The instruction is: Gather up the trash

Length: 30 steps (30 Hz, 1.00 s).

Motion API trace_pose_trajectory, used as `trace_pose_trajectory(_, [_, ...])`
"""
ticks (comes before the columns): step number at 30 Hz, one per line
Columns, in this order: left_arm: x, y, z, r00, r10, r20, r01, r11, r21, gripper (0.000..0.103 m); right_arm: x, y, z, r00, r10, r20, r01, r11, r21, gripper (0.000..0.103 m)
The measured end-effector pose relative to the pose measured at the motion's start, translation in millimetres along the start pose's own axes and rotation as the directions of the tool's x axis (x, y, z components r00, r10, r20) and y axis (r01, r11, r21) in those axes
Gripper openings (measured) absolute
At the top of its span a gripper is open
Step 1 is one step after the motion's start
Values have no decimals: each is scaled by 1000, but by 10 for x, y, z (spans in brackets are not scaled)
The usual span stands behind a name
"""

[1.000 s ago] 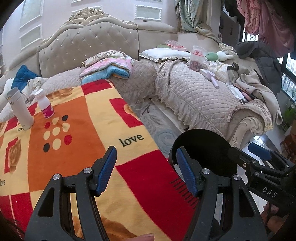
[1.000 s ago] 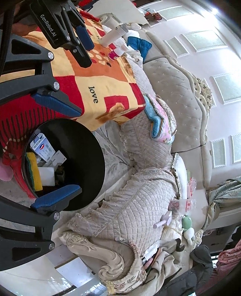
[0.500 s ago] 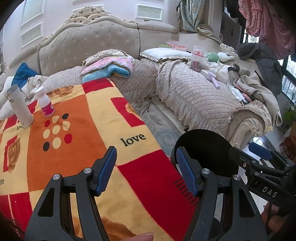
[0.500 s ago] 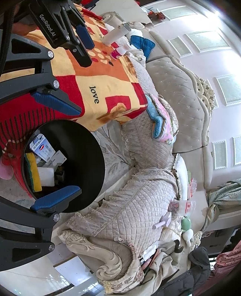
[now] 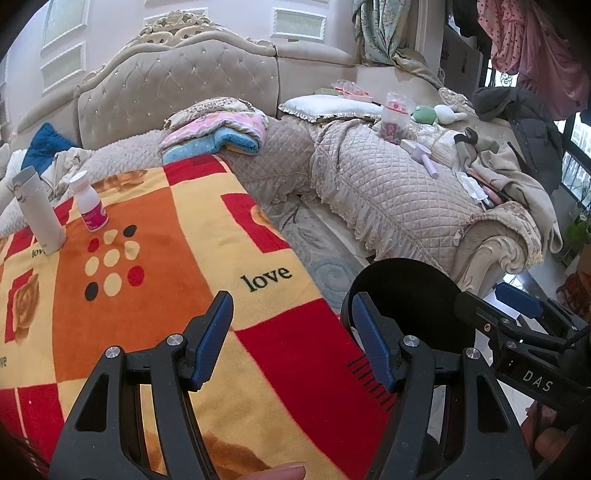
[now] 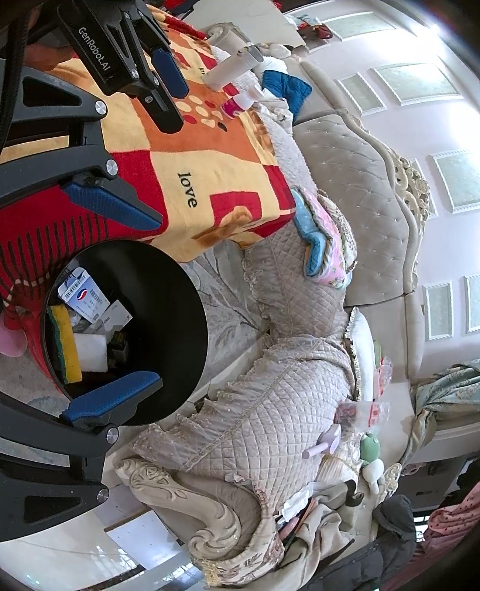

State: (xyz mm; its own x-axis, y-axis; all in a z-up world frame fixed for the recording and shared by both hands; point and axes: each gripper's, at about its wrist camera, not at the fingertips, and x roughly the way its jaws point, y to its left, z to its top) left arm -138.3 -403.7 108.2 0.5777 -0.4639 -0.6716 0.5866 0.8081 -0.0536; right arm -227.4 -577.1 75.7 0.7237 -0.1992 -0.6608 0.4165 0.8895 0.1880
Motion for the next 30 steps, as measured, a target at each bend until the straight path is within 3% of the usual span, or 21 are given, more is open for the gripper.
trace_pose_trajectory(30, [34, 18, -19, 1000, -7, -8, 7, 1000, -15, 66, 12, 37, 48, 1000, -11, -4, 11, 1000, -15, 78])
